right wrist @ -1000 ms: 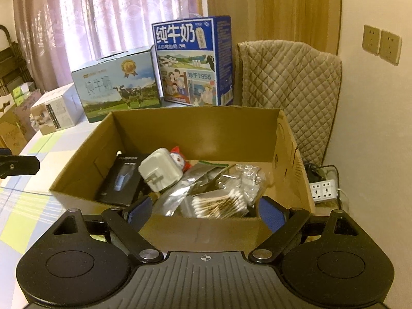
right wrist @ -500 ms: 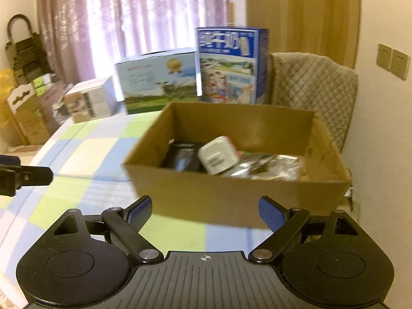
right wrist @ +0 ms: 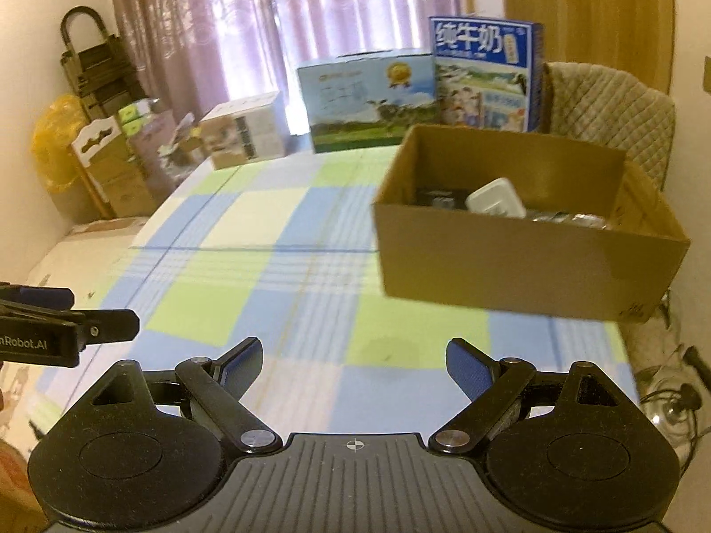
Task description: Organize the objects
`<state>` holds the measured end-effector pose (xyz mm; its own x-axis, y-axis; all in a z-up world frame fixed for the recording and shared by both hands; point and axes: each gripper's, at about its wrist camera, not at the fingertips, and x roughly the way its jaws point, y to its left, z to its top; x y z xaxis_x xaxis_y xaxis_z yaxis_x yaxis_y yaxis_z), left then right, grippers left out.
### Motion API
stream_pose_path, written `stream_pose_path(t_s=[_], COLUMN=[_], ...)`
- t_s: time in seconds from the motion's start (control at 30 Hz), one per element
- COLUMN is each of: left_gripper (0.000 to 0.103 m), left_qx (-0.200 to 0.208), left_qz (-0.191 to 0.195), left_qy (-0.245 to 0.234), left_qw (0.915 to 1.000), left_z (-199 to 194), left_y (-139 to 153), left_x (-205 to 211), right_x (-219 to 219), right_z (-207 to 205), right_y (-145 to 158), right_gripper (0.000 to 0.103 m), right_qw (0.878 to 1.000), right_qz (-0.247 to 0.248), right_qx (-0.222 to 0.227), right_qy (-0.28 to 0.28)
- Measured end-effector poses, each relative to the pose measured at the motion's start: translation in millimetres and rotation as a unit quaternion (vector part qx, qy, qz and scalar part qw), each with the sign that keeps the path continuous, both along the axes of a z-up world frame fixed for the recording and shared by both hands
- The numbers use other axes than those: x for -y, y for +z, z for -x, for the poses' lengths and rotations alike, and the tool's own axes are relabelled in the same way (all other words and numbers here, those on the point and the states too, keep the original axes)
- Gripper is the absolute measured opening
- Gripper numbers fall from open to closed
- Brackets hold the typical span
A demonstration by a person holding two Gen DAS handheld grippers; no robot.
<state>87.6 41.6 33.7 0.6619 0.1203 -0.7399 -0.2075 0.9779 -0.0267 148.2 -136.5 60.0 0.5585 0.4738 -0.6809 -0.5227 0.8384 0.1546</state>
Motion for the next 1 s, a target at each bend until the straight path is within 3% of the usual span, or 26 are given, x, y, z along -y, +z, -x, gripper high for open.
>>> stream_pose_path(t_s=[0.47, 1.0], left_gripper=[0.102, 0.102], left_qx=[-0.010, -0.012], left_qz=[0.011, 0.009], left_qy=[0.029, 0.028], left_qw=[0.9995, 0.9995], left_z=[58.6, 71.7], left_y=[-10.7, -13.3], left_x=[-27.6, -26.0], right_x=[-31.8, -33.6], right_z=[37.7, 52.0], right_y=[-10.6, -12.2], right_gripper=[0.087, 0.087], right_qw=[0.999, 0.999], right_qz=[0.002, -0.002], right_qx=[-0.018, -0.022], right_qy=[0.030, 0.033])
